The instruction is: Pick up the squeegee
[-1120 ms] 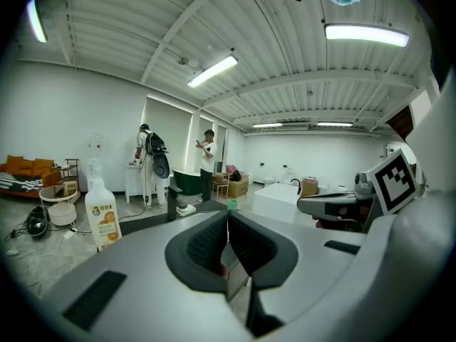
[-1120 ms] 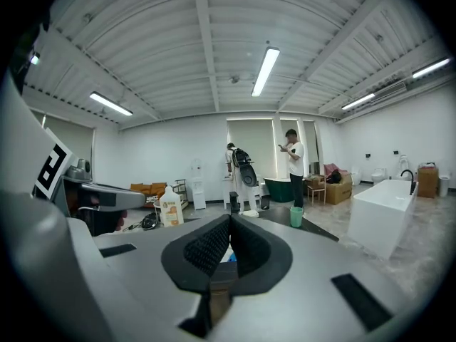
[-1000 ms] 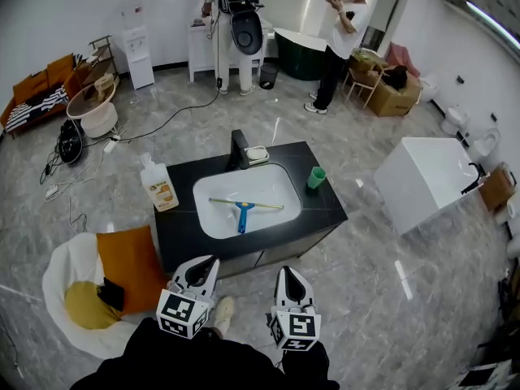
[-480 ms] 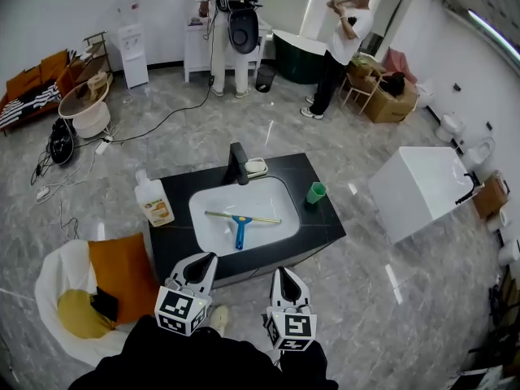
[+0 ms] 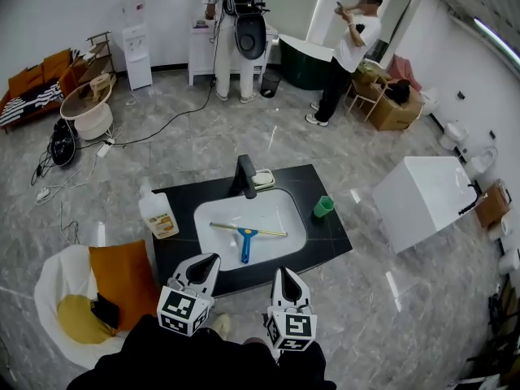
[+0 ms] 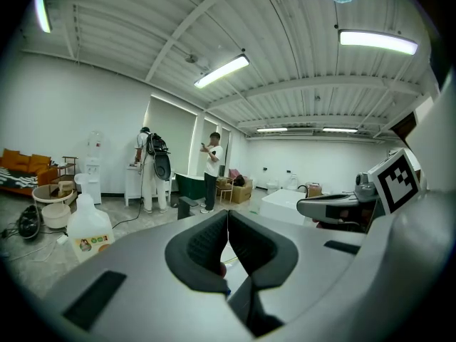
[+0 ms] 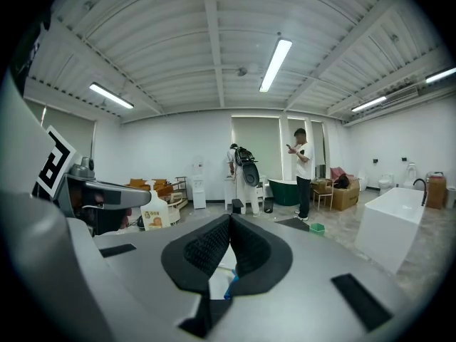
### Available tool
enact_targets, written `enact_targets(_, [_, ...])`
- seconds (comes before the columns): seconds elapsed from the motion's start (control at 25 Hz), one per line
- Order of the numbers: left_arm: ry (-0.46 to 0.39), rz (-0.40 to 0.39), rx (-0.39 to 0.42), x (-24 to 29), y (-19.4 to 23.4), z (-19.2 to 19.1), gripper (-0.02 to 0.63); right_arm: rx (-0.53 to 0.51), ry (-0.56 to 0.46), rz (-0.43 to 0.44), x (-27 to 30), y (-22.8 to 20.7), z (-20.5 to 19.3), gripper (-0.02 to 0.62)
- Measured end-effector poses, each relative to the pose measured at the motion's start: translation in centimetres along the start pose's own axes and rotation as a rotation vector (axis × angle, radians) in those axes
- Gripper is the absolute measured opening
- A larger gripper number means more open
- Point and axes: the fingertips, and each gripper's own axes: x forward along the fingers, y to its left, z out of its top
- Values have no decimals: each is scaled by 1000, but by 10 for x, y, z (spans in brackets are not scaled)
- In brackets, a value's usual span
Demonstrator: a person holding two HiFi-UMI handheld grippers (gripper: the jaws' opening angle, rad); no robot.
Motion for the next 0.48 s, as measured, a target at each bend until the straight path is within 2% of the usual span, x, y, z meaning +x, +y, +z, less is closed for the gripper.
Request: enact_targets(0.48, [25, 42, -9, 29, 31, -2, 25, 16, 26, 43, 48, -2, -5, 16])
